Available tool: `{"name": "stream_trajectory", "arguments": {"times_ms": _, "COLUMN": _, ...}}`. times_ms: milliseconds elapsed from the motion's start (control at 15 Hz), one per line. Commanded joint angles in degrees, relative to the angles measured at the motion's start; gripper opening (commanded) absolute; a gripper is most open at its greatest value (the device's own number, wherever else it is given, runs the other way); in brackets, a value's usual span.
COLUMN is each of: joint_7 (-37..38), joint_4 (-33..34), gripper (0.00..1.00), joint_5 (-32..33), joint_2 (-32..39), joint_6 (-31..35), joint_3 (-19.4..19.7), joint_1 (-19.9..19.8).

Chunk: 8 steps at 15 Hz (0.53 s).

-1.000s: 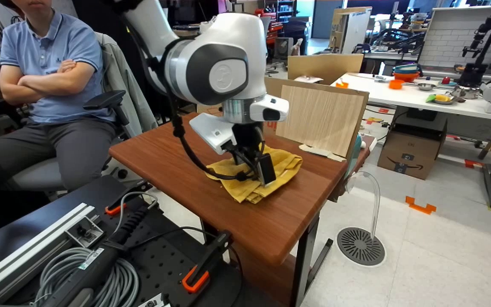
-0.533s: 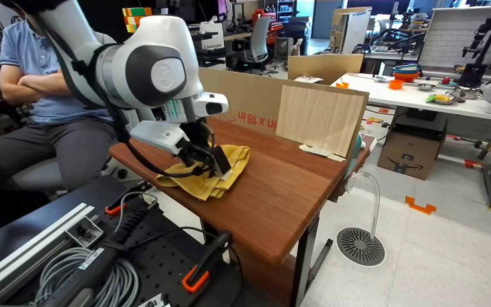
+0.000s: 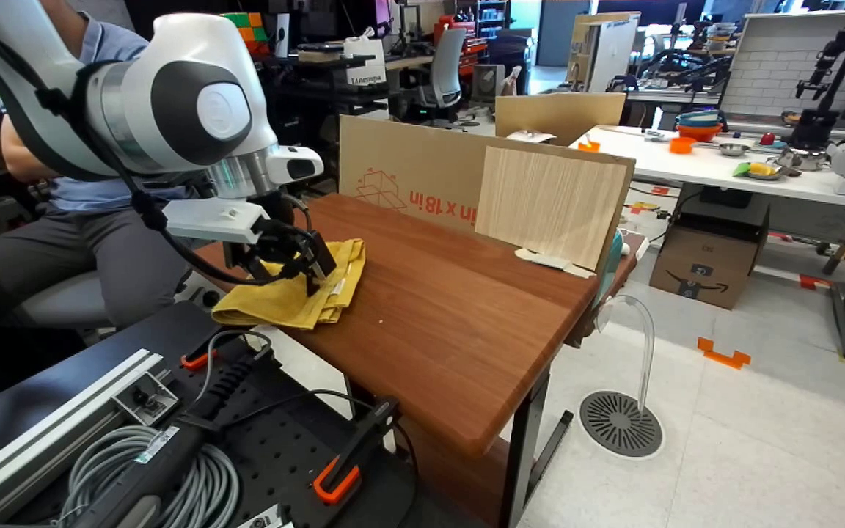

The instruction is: Use the mustard towel to wipe the wooden table

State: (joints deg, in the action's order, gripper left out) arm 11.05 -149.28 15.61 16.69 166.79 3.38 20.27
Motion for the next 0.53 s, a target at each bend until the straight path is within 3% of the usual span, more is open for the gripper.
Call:
{"name": "stream_trajectory", "arguments": {"times_ms": 0, "joint_7": -2.9, "joint_4": 0.7, "gripper": 1.00, "joint_5": -1.3, "joint_2": -0.2, "joint_6": 2.2, "joint_3": -4.8, "joint_1": -1.7}}
{"name": "stream_trajectory", "arguments": {"times_ms": 267, "joint_7": -10.1, "joint_4": 1.1, "gripper": 1.00, "joint_5": -6.2, "joint_2": 1.1, "joint_6": 6.0, "joint_3": -12.1, "joint_1": -7.1}}
{"name": "stream_trajectory", "arguments": {"times_ms": 467, "joint_7": -17.8, "joint_4": 4.1, "gripper": 1.00, "joint_5": -14.1, "joint_2": 2.8, "joint_6": 3.7, "joint_3": -18.7, "joint_1": -15.8}}
